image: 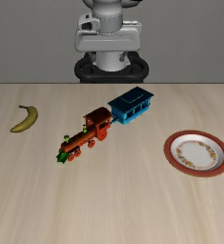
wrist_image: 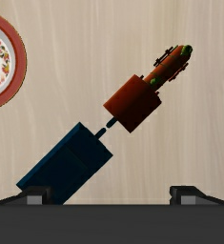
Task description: Pick up the banana and put it on the plate
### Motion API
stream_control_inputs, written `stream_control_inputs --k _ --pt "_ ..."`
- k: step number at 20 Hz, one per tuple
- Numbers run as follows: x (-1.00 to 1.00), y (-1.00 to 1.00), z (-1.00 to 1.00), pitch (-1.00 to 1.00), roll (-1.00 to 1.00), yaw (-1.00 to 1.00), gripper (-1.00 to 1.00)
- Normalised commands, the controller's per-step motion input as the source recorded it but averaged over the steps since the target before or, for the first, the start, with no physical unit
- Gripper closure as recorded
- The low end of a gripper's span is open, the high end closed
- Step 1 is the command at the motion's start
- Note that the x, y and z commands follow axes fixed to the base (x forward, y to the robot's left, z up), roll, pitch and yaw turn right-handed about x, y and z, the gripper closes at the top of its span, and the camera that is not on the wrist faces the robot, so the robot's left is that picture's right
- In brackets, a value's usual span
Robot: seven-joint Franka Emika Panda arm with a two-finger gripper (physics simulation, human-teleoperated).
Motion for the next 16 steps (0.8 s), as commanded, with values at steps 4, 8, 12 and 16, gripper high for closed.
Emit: stream_control_inputs --k 4,8,12,16 --pt "0.0 -1.0 0.0 0.0 0.0 0.0 -1.0" --pt "0.0 -1.0 0.0 0.0 0.0 0.0 -1.0" --pt "0.0 -1.0 0.0 0.0 0.0 0.0 -1.0" --pt "0.0 -1.0 0.0 0.0 0.0 0.0 -1.0"
